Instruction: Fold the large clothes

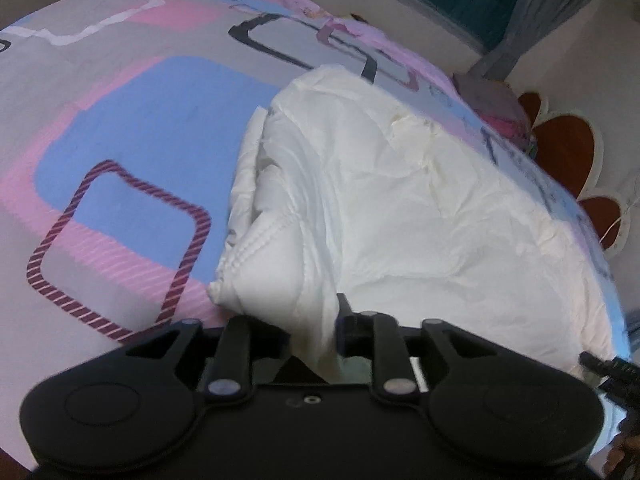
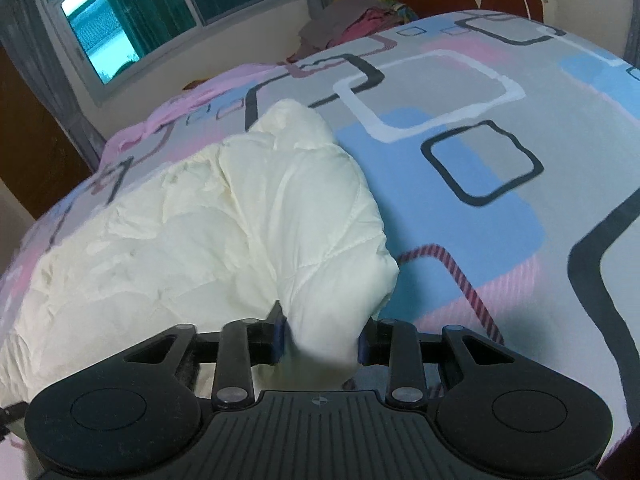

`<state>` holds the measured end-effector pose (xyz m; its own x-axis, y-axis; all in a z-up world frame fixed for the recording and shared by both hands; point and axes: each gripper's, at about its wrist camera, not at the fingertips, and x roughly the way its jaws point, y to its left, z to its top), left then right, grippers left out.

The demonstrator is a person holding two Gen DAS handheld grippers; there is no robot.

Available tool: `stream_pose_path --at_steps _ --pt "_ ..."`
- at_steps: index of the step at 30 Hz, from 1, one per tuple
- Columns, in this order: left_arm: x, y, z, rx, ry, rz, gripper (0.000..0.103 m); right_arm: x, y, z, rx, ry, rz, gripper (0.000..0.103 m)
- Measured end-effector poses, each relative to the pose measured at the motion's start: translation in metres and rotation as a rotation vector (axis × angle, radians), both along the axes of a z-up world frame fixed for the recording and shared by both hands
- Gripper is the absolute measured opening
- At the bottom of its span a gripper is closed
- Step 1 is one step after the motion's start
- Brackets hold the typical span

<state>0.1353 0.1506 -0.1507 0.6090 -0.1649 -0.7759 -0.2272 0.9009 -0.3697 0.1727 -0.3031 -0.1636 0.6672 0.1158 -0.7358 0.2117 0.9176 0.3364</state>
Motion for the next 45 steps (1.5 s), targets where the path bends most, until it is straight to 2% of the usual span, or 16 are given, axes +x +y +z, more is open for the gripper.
stream_pose_path --at_steps 3,5,7,9,13,18,22,24,26,30,33,37,40,43,45 --pt "-0.001 0.001 0.003 0.028 -0.008 -0.002 0.034 -0.004 -0.006 0.005 -0.018 -0.019 -0.033 0.049" --pt "-0.004 0.001 0.007 0.052 -0.02 -0.008 0.039 -0.009 -0.009 0.012 -0.054 -0.042 -0.051 0.064" --pt "-0.009 0.004 0.012 0.081 -0.028 -0.002 0.049 -0.015 -0.012 0.021 -0.12 -0.076 -0.077 0.068" --pt "-0.021 0.007 0.016 0.12 -0.045 0.015 0.058 -0.017 -0.017 0.03 -0.165 -0.101 -0.091 0.068" --pt "-0.034 0.013 0.029 0.195 -0.107 0.055 0.059 -0.016 -0.009 0.047 -0.227 -0.168 -0.062 0.068" --pt "-0.033 0.014 0.051 0.222 -0.195 0.101 0.058 0.0 0.031 0.053 -0.226 -0.225 0.048 0.068" --pt "-0.01 -0.007 0.059 0.245 -0.242 0.033 0.058 0.022 0.074 0.048 -0.216 -0.257 0.158 0.067" --pt "0.009 -0.023 0.057 0.235 -0.248 -0.004 0.058 0.036 0.097 0.043 -0.21 -0.275 0.205 0.062" --pt "0.028 -0.037 0.051 0.23 -0.261 -0.024 0.058 0.055 0.123 0.037 -0.189 -0.278 0.253 0.05" --pt "0.063 -0.057 0.03 0.224 -0.23 -0.055 0.058 0.087 0.169 0.021 -0.2 -0.281 0.329 0.049" --pt "0.078 -0.061 0.012 0.273 -0.206 -0.061 0.057 0.104 0.191 0.004 -0.221 -0.254 0.364 0.049" --pt "0.086 -0.054 -0.006 0.312 -0.177 -0.043 0.059 0.129 0.202 -0.031 -0.273 -0.175 0.359 0.048" --pt "0.092 -0.053 -0.013 0.319 -0.164 -0.046 0.059 0.138 0.208 -0.048 -0.321 -0.164 0.371 0.048" --pt "0.096 -0.053 -0.013 0.315 -0.141 -0.044 0.059 0.143 0.209 -0.053 -0.332 -0.146 0.377 0.048" --pt "0.093 -0.05 -0.004 0.292 -0.135 -0.034 0.056 0.143 0.203 -0.044 -0.307 -0.138 0.384 0.048"
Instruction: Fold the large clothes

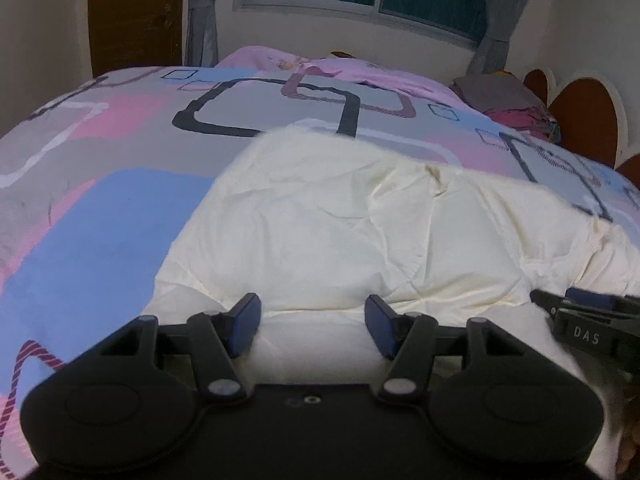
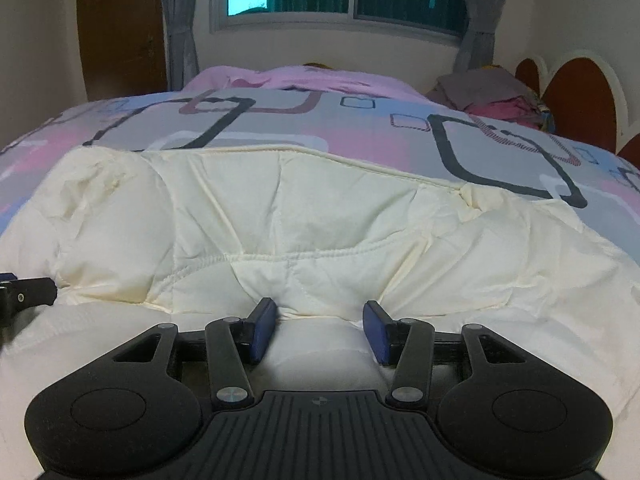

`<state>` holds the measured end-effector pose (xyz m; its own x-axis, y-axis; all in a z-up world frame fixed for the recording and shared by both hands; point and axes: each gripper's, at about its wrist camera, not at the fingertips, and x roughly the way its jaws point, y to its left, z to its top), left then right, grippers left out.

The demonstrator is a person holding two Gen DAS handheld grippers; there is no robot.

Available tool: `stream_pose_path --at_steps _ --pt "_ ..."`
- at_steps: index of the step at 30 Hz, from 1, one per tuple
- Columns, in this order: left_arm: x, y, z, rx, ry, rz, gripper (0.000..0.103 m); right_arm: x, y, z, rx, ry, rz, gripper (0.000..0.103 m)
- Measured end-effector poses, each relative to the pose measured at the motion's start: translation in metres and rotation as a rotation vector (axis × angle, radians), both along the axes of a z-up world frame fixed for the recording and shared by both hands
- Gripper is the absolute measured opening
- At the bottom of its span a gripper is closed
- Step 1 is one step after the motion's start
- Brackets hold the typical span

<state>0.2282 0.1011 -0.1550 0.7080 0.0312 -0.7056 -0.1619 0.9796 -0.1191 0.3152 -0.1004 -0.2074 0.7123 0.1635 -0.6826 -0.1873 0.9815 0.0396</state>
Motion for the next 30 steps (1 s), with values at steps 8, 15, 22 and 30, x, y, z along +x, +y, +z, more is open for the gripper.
stream_pose_path --at_steps 8,15,22,30 --pt "-0.076 0.037 0.03 -0.146 0.002 0.085 0.07 -0.034 -0.007 0.043 0.092 -0.058 0.004 0.049" --pt "-0.144 0.066 0.021 -0.314 0.087 0.248 0.074 -0.039 0.01 0.035 0.078 -0.033 0.009 0.049" --pt "-0.128 0.076 -0.028 -0.661 0.125 0.296 0.072 -0.024 0.017 0.011 0.021 0.02 0.011 0.049" --pt "-0.091 0.081 -0.046 -0.781 0.034 0.407 0.051 -0.021 0.011 0.02 0.033 0.008 0.02 0.048"
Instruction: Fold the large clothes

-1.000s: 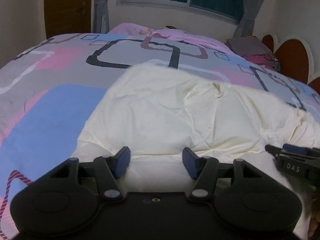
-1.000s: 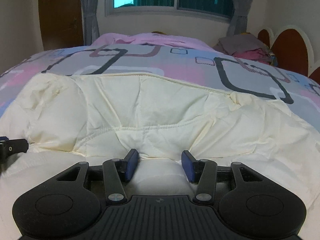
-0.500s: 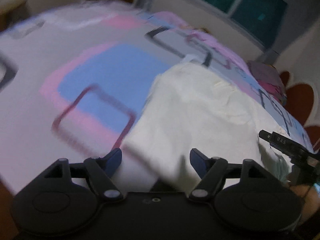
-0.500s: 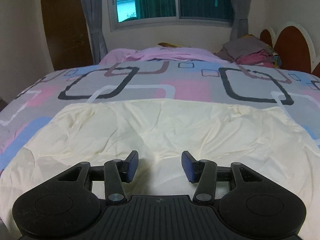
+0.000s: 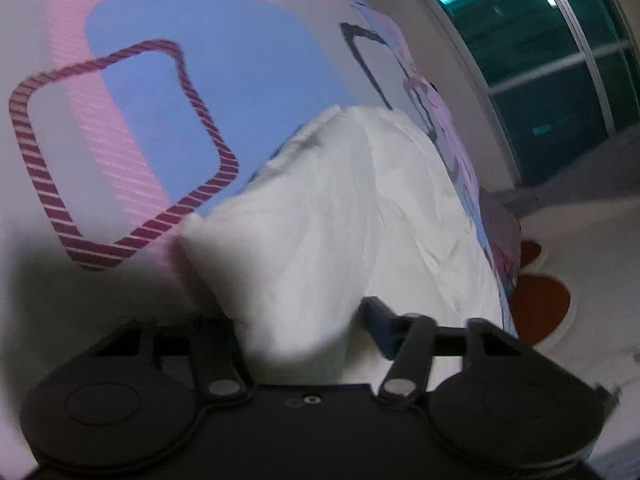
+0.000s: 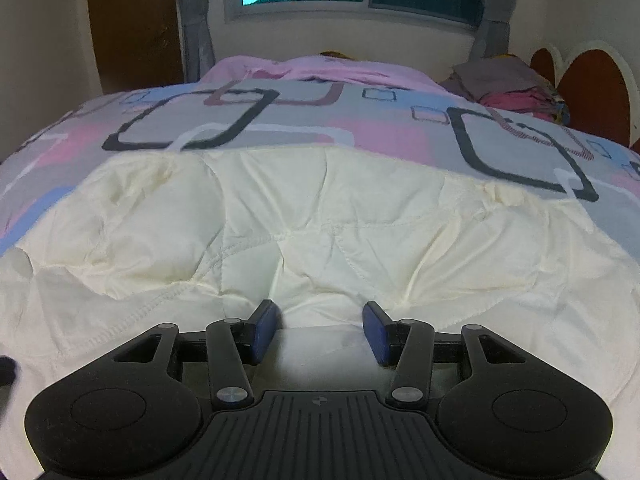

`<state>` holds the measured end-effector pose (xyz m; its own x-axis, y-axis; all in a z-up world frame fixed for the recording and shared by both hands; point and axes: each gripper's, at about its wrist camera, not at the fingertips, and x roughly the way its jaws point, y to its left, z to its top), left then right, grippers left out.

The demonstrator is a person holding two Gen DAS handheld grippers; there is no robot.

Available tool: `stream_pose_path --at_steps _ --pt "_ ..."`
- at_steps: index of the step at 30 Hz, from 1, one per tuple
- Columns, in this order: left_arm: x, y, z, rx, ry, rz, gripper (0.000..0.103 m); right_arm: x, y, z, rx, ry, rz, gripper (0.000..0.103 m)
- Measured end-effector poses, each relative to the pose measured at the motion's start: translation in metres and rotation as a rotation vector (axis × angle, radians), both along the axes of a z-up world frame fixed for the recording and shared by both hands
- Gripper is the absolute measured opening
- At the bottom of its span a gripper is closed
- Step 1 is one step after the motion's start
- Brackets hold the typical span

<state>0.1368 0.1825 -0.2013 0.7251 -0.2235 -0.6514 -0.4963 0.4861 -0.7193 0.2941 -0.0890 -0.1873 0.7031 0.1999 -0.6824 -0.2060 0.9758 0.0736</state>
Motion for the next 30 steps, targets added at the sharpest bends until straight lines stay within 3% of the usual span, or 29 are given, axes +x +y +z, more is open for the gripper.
stream_pose_path --at_steps 6,15,26,30 --pt "0.003 -0.006 -0.005 0.011 -0.016 0.039 0.03 0.019 0.001 -0.021 -0.05 0.005 0.043 0.048" --pt "0.009 -0.031 0.034 0.155 -0.038 0.075 0.016 0.022 -0.008 -0.032 -0.022 0.001 0.075 0.048" --pt "0.018 -0.095 0.122 0.452 -0.231 -0.118 0.015 0.03 -0.024 -0.017 0.058 0.064 0.1 0.049" --pt "0.021 -0.125 0.138 0.55 -0.289 -0.209 0.015 0.015 -0.051 0.008 0.082 0.016 0.092 0.049"
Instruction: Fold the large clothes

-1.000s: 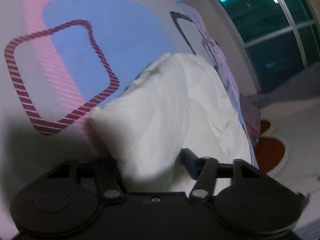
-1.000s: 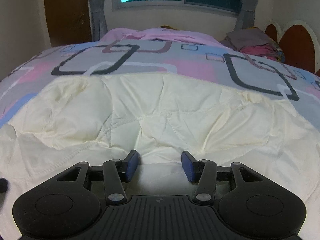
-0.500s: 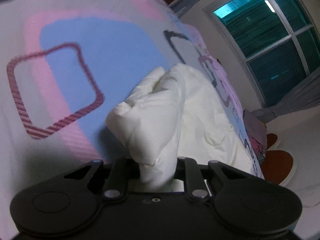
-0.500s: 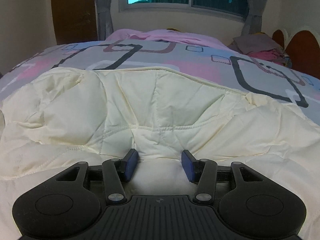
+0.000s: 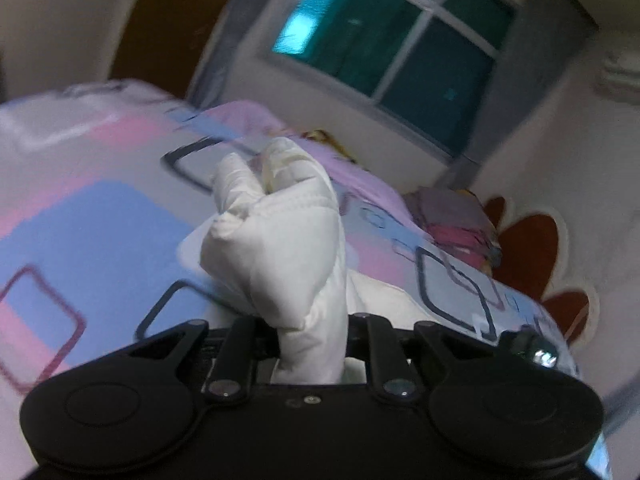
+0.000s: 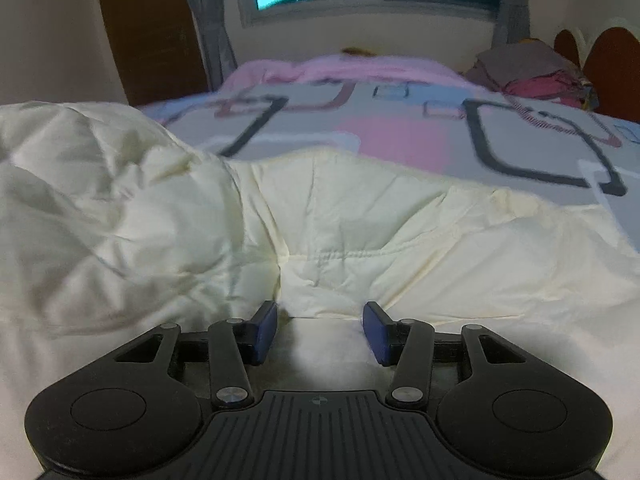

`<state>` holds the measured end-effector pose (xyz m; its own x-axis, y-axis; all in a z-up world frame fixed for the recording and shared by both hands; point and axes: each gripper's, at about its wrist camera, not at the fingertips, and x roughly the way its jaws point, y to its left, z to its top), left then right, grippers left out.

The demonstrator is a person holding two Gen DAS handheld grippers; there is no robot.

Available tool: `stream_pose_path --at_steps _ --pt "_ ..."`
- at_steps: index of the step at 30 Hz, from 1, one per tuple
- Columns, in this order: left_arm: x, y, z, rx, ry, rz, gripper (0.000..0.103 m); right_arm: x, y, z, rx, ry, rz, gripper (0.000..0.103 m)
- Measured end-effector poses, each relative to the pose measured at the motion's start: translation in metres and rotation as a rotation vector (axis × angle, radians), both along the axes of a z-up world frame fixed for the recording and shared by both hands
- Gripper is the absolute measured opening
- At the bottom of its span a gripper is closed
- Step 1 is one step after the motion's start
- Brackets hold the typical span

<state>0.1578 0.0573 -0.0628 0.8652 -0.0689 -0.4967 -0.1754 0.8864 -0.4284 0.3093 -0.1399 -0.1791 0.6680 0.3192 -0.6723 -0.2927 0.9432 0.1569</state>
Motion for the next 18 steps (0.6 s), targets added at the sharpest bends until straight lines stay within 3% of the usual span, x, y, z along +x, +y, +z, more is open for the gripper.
stream_pose_path --at_steps 10,15,18 --pt "0.012 -0.048 0.012 0.119 -0.056 -0.161 0.015 -0.055 -0.097 0.029 -0.058 -0.089 -0.141 0.049" --pt "0.018 -0.087 0.016 0.195 -0.093 -0.303 0.015 -0.079 -0.147 0.03 -0.075 -0.079 -0.256 0.049" --pt "0.024 -0.118 0.014 0.23 -0.104 -0.418 0.015 -0.087 -0.176 0.02 -0.031 -0.021 -0.324 0.049"
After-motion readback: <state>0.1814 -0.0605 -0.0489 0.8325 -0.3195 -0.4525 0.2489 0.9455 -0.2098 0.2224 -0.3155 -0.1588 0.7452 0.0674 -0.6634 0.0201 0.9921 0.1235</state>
